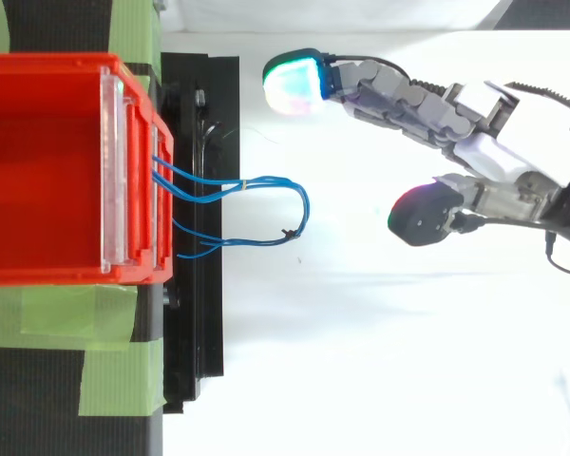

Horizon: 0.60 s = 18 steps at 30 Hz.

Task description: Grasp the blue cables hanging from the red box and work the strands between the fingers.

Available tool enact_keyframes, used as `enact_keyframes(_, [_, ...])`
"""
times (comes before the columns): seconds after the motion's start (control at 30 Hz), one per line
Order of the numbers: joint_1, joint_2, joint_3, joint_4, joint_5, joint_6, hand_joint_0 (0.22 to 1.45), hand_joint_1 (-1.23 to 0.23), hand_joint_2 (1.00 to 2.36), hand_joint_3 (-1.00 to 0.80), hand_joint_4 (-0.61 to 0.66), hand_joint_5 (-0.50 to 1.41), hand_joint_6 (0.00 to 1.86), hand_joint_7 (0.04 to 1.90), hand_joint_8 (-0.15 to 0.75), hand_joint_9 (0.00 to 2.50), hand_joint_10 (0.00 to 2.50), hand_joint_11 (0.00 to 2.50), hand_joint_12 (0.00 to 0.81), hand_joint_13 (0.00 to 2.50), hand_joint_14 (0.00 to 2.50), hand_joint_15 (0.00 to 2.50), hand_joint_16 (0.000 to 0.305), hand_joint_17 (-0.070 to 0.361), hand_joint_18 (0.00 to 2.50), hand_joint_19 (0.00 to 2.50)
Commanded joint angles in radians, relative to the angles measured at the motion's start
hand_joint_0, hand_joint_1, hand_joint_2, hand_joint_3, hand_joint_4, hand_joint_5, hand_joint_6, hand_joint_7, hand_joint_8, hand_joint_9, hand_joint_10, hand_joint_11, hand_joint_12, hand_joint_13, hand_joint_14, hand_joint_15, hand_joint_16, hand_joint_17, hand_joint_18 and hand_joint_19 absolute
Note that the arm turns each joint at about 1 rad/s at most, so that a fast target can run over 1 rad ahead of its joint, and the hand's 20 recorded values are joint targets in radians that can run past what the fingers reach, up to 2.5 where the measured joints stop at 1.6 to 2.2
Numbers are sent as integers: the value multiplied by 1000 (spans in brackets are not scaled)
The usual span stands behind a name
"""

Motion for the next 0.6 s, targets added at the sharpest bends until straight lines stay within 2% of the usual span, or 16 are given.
enact_keyframes(0.0, [10, 1, 2, 15, 19, -18, 660, -472, 1000, -1000, 182, -289, 5, 665, 338, 231, 4, 206, 394, 18, 5, 216, 73, 165, 0, 176])
enact_keyframes(0.17, [24, -4, 18, 40, 42, -60, 661, -472, 1000, -1000, 181, -289, 5, 667, 338, 233, 4, 199, 393, 19, 5, 216, 73, 164, 0, 167])
enact_keyframes(0.2, [24, -19, 28, 45, 48, -63, 661, -473, 1000, -1000, 181, -289, 5, 668, 338, 231, 4, 197, 394, 19, 7, 215, 73, 165, 0, 174])
enact_keyframes(0.27, [26, -48, 48, 46, 52, -52, 661, -472, 1000, -1000, 181, -289, 5, 668, 336, 229, 4, 201, 394, 20, 5, 218, 73, 164, 0, 175])
enact_keyframes(0.3, [26, -76, 61, 51, 51, -38, 660, -472, 1000, -1000, 181, -289, 5, 671, 337, 229, 4, 206, 395, 22, 5, 214, 73, 164, 0, 175])
enact_keyframes(0.33, [26, -110, 91, 52, 51, 3, 660, -472, 1000, -1000, 181, -289, 6, 671, 337, 229, 4, 206, 395, 22, 5, 214, 73, 164, 0, 174])
enact_keyframes(0.37, [26, -120, 97, 51, 52, 17, 660, -472, 1000, -1000, 180, -288, 5, 665, 336, 229, 4, 197, 395, 22, 5, 214, 73, 164, 0, 174])
enact_keyframes(0.43, [27, -130, 117, 43, 54, 60, 661, -473, 1000, -1000, 181, -288, 5, 668, 336, 229, 4, 206, 395, 22, 5, 214, 73, 164, 0, 174])
enact_keyframes(0.57, [27, -128, 126, 9, 54, 57, 662, -473, 1000, -1000, 181, -288, 5, 668, 336, 231, 4, 199, 395, 23, 5, 218, 73, 164, 0, 174])
